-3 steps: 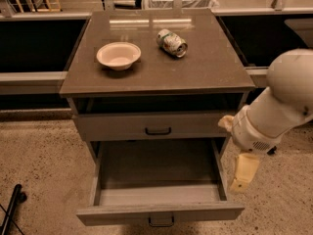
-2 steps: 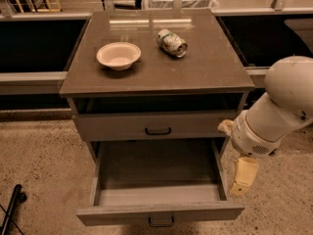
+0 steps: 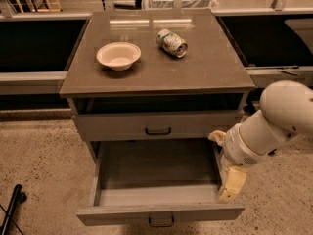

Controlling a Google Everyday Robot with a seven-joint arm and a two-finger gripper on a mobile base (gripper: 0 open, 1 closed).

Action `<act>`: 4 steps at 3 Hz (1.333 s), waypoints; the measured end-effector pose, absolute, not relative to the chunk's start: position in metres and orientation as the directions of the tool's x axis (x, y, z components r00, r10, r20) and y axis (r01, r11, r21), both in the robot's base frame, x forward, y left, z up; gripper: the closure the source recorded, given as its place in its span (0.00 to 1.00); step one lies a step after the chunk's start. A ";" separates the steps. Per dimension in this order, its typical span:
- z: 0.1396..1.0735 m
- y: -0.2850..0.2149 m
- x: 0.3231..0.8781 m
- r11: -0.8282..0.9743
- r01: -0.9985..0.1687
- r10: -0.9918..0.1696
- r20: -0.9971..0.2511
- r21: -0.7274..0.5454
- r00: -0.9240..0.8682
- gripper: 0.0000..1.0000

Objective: Close middle drawer

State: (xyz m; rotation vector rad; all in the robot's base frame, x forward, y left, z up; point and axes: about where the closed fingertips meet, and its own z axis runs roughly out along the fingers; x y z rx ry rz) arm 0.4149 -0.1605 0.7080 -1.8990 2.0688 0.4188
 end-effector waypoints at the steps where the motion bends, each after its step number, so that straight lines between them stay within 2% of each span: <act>1: 0.657 -0.154 0.421 0.072 -0.995 -0.865 -0.501 -0.064 -0.031 0.00; 2: 0.656 -0.155 0.440 0.100 -0.986 -0.861 -0.507 -0.133 -0.019 0.00; 4: 0.626 -0.149 0.442 0.094 -0.988 -0.851 -0.524 -0.124 -0.015 0.00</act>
Offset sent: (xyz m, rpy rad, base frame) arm 0.0045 0.0058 -0.0454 0.0870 -0.0694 0.0144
